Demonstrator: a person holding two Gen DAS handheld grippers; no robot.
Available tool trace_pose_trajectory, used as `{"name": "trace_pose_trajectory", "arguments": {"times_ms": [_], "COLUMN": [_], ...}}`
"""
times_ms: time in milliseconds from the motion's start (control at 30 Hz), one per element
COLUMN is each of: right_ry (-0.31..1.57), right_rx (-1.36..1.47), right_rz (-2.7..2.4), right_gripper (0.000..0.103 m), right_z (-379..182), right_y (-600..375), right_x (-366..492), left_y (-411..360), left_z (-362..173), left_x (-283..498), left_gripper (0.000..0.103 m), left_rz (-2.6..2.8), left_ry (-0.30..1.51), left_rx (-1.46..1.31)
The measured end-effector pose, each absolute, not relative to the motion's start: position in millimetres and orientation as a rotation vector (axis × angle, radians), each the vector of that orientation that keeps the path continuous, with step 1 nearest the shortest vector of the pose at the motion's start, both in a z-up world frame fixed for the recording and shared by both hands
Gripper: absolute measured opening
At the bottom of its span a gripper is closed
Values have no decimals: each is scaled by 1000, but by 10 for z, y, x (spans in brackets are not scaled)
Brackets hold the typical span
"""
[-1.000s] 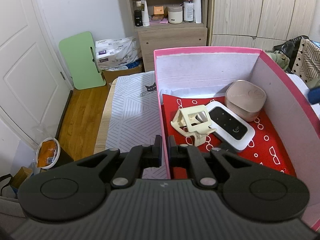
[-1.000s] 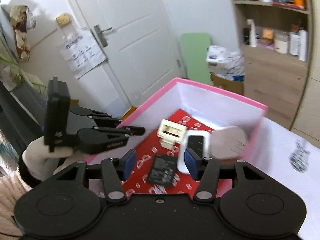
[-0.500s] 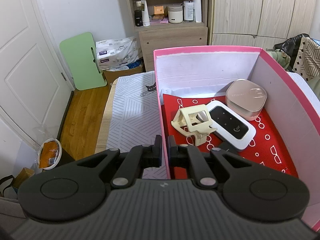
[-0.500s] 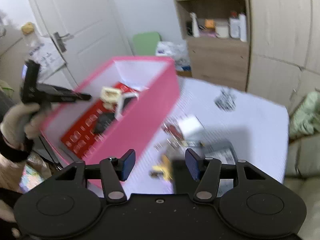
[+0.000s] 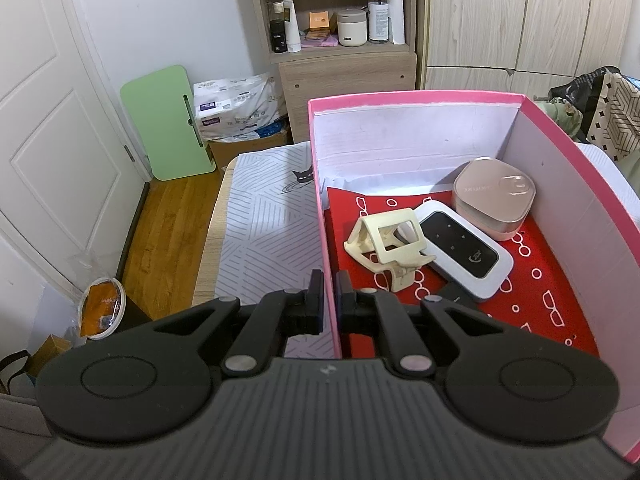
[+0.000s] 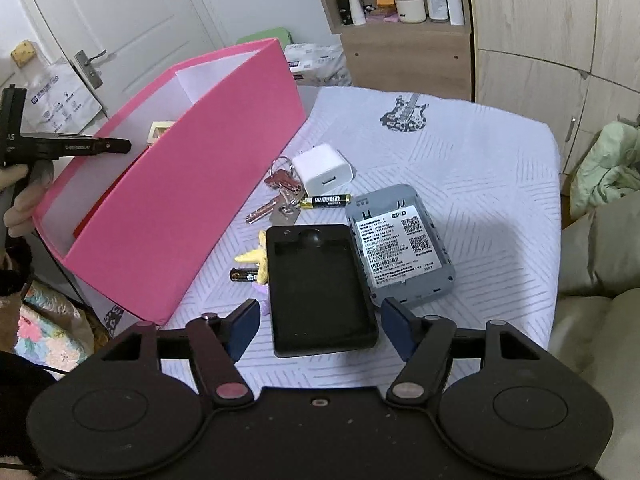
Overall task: Organize rigid objects
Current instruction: 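Move the right gripper back and grasp the black phone case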
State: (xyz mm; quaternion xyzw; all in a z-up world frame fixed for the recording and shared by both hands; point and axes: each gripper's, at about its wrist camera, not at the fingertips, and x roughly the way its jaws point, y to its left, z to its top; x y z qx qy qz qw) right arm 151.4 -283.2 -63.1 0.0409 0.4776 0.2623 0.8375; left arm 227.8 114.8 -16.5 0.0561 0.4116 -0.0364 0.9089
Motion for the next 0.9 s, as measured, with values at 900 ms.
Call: {"name": "trace_pose_trajectory", "arguments": {"times_ms": [900], "right_ry": [998], "right_rx": [129], "right_rz": [564], "right_gripper": [74], "right_z": [-781], "right_y": [-2549], "right_x": [1776], "left_y": [1163], "left_z": [-154], "left_x": [2276], "left_gripper": [6], "left_rz": [-75], "left_ry": [849], "left_rx": [132]}}
